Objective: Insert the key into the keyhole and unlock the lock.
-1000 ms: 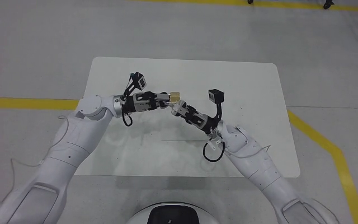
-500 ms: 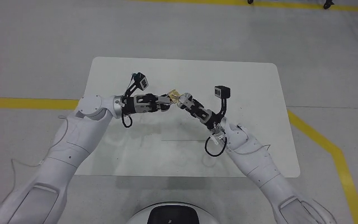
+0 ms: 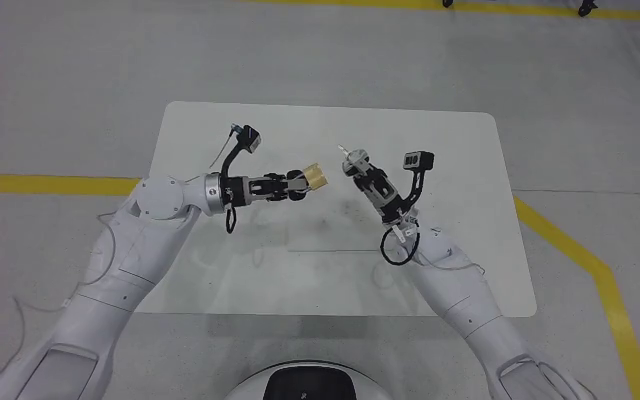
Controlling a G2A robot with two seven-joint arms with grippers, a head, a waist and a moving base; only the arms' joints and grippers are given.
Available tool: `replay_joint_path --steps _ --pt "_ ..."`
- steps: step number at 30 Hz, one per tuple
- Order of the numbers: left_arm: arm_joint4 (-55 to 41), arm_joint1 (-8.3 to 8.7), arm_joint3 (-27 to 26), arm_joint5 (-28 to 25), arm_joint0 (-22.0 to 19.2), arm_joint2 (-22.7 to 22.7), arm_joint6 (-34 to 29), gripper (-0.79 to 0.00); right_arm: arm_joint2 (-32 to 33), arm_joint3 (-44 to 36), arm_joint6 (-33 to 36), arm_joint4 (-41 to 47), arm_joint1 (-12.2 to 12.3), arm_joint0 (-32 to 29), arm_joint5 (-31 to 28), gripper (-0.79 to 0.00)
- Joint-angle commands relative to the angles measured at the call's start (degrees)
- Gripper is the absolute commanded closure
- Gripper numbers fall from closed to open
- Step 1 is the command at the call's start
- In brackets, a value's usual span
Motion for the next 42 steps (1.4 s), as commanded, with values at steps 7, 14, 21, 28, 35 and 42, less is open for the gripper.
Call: replay_joint_path --steps 7,14,21,28,35,42 --pt "7.79 0.67 -6.74 -2.05 3.37 -0.22 2.45 0.0 -0.87 0.31 6.2 4.07 -1.15 0.91 2.83 0.0" --pt "9.98 0.78 -7.75 -0.45 3.8 0.02 3.92 0.0 -0.29 -1.6 16.1 11.04 -1.49 0.25 4.44 0.0" --pt "10.49 0.87 -7.92 -0.03 3.75 0.12 3.96 0.0 0.83 -1.51 29.48 19.1 -1.57 0.28 8.94 0.0" --pt "10.1 0.88 -6.83 0.91 3.48 -0.06 4.9 0.0 1.35 -2.48 34.58 17.77 -1.82 -0.12 8.6 0.0" --pt "-5.35 0.39 -0.65 8.62 3.02 -1.59 3.19 0.0 4.91 -4.39 32.48 15.32 -1.47 -1.72 5.94 0.0" --pt "-19.97 -0.98 9.53 14.52 -1.27 -0.38 -6.65 0.0 12.47 -9.07 17.1 -7.55 0.05 -5.97 2.26 0.0"
